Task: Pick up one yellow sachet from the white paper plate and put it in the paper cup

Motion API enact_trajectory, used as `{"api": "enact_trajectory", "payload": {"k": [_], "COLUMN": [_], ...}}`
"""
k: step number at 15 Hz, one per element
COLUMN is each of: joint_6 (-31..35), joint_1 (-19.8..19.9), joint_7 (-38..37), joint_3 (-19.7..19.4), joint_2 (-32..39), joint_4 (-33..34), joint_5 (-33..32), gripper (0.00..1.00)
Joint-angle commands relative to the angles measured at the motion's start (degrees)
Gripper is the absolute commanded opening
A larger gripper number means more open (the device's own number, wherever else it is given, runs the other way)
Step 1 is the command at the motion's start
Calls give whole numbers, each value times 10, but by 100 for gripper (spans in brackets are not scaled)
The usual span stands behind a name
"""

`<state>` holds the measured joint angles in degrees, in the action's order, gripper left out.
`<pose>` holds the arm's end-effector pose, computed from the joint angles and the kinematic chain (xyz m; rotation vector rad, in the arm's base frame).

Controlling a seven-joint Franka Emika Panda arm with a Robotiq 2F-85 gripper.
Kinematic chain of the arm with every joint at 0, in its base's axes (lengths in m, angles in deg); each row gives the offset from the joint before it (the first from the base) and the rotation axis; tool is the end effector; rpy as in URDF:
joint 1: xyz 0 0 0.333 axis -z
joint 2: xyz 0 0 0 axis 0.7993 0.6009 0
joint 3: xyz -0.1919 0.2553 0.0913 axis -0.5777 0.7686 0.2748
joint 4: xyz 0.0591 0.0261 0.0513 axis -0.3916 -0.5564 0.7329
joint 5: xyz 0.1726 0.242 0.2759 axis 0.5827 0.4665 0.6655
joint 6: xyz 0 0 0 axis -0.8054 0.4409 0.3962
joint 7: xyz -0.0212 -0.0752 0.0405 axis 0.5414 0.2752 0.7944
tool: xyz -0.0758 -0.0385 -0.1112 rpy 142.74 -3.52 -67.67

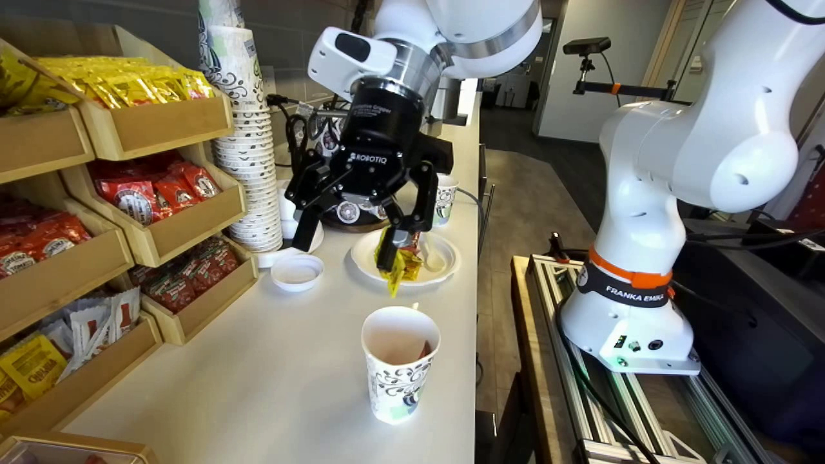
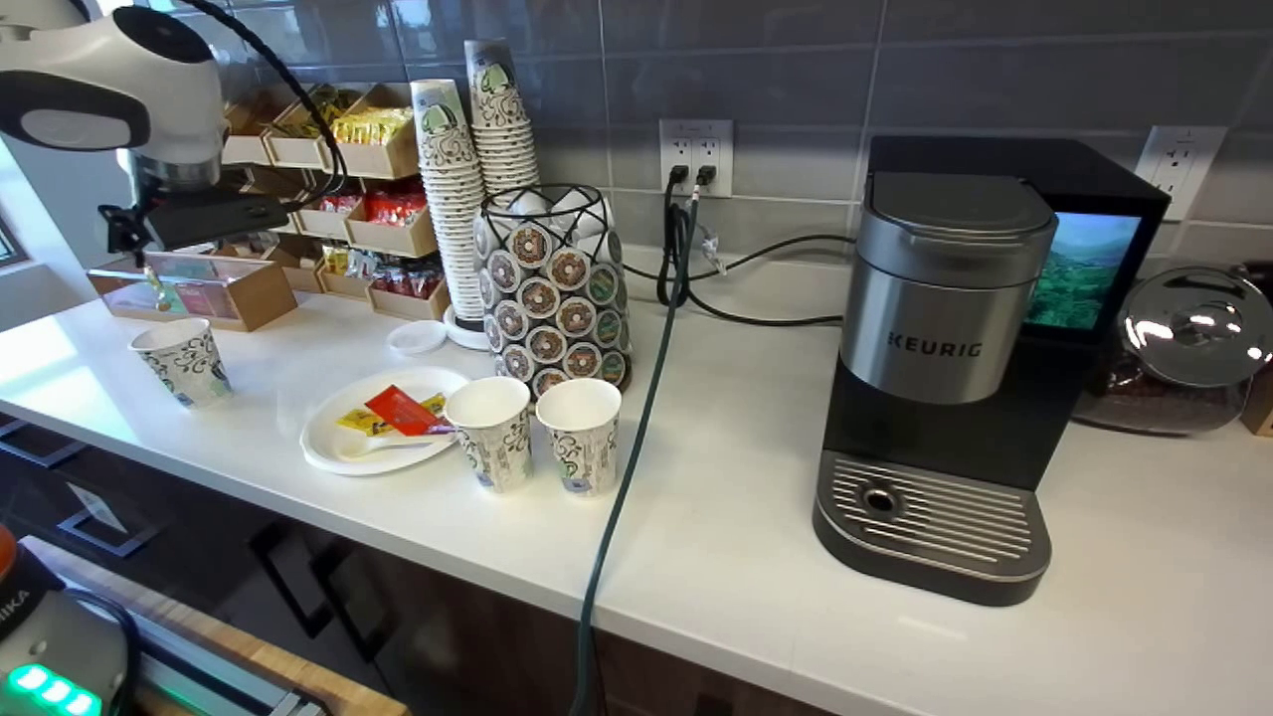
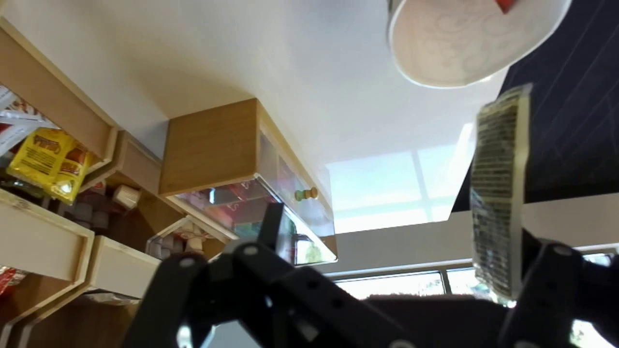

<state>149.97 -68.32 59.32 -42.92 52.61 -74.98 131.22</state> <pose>0.3777 0.1808 0.3483 -1.9735 -1.6279 -0.7171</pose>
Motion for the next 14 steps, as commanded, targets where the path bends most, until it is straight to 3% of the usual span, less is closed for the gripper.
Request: {"api": "enact_trajectory", "payload": {"k": [1, 8, 10, 14], "joint_6": [26, 15, 33, 16], "joint_1": [7, 14, 26, 52], "joint_7": [-16, -61, -144, -300], "joint_3": [22, 28, 35, 16], "joint_2": [43, 48, 23, -43], "joint_4": [20, 14, -5, -37], "joint_5": [-13, -54, -98, -162], "gripper": [100, 100, 100, 100]}}
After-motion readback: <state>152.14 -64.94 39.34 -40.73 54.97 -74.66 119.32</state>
